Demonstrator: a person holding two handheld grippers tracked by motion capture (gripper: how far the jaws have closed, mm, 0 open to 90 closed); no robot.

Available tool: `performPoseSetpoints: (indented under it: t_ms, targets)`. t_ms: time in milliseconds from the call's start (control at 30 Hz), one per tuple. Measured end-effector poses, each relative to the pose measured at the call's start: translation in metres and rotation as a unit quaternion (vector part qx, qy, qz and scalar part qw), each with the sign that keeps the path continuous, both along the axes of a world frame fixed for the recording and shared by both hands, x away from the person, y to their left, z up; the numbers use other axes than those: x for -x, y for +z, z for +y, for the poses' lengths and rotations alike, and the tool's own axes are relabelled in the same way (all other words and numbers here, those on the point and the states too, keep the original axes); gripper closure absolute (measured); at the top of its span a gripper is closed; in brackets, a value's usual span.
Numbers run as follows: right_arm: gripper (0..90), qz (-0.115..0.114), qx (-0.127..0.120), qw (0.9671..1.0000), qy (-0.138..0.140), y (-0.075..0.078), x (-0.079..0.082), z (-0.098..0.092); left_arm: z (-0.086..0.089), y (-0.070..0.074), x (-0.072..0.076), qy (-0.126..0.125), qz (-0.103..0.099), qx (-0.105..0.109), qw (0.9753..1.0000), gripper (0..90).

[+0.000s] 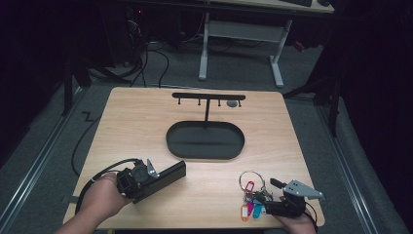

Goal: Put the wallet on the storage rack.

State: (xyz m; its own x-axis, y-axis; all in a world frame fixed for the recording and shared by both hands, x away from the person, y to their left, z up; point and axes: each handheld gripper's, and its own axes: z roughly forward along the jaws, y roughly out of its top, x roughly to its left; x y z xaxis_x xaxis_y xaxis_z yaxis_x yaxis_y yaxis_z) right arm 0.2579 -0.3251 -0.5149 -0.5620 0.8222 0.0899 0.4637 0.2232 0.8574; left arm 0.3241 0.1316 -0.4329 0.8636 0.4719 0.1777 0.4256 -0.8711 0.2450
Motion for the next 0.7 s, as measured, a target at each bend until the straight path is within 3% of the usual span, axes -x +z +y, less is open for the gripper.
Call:
performPoseSetpoints:
  t_ms: [333,500,700]
  targets:
    - [16.6,-0.001,0.001,1.0,-0.004,0.0,0.0,-0.001,-0.003,0.005,-0.002,-0.004,-0.03,0.001,0.9995,74.1]
    - [16.4,-0.001,-0.001,0.9999,-0.011,0.0,0.0,-0.001,-0.005,0.014,-0.003,-0.002,-0.055,0.026,0.9981,74.1]
    - [15.6,-0.001,0.001,0.9998,-0.017,0.0,-0.001,-0.002,-0.016,0.019,-0.005,-0.015,-0.09,0.056,0.9942,74.2]
